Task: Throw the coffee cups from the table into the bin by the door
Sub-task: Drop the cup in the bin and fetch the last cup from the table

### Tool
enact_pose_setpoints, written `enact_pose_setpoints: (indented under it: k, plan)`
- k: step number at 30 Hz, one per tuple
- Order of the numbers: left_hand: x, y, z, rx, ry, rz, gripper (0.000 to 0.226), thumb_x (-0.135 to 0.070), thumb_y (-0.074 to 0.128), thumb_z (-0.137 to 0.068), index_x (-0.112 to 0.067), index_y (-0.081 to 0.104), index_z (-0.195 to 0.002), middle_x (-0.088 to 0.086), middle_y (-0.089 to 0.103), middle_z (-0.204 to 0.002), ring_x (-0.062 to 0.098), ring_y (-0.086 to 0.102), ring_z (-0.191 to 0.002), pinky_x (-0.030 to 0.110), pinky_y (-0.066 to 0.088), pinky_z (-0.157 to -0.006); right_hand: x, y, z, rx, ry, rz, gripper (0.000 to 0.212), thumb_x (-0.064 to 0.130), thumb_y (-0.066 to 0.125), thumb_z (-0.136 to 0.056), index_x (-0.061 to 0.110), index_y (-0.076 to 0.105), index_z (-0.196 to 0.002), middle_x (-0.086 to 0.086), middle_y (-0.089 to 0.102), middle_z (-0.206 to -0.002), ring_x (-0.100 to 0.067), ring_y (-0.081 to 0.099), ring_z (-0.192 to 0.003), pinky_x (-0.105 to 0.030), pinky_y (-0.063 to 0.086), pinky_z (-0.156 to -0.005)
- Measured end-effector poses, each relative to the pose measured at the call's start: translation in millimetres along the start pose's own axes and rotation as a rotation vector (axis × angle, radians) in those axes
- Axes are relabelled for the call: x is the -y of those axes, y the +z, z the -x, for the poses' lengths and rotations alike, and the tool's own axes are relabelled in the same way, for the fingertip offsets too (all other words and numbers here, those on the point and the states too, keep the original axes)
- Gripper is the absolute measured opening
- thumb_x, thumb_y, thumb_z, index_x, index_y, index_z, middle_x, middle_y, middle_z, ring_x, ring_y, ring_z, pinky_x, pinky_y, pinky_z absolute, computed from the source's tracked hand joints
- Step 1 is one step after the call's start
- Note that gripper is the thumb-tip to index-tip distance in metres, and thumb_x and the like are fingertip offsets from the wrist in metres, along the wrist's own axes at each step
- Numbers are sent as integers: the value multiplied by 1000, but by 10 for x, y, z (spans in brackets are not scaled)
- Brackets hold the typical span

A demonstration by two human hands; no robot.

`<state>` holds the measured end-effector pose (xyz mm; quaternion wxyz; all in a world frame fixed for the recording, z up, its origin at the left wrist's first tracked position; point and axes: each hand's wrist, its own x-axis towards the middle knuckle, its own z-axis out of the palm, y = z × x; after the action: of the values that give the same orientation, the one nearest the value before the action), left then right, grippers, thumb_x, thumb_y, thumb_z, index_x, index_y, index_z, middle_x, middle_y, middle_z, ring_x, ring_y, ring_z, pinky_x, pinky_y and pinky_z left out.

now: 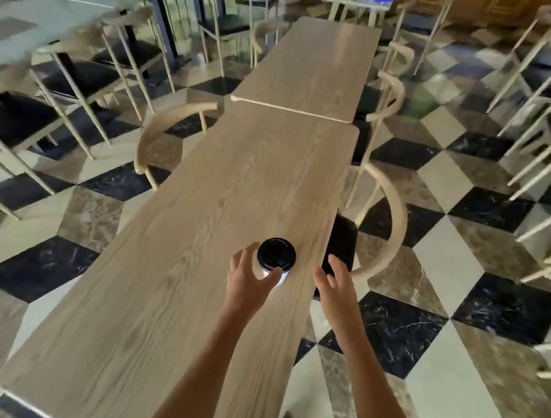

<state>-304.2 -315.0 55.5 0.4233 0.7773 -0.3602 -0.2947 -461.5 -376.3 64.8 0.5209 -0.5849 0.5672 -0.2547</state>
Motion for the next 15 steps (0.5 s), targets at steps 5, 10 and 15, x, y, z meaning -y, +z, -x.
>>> enact_pose_setpoints:
  k: [5,10,15]
  plan:
    - [163,230,-322,48,19,-151,75,-25,79,-77,-17,45,-144,0,44,-136,28,47,-125,38,42,-97,-234,214,-264,9,116,-26,64,42,50,-95,18,30,-151,-4,34,-158,-24,33,-144,-42,33,-113]
    - [202,384,-539,123,54,-321,90,-35,81,-74,-18,37,-150,10,40,-148,34,42,-131,48,44,-104,-365,351,-443,9,155,-44,63,44,50,-95,20,31,-150,-1,37,-156,-22,36,-143,-36,34,-111]
    - [199,471,-597,98,57,-354,87,-33,83,-75,-16,40,-149,9,43,-144,32,48,-127,42,48,-97,-430,409,-567,2,181,-39,62,40,50,-97,16,30,-151,-4,36,-157,-24,35,-143,-33,33,-107]
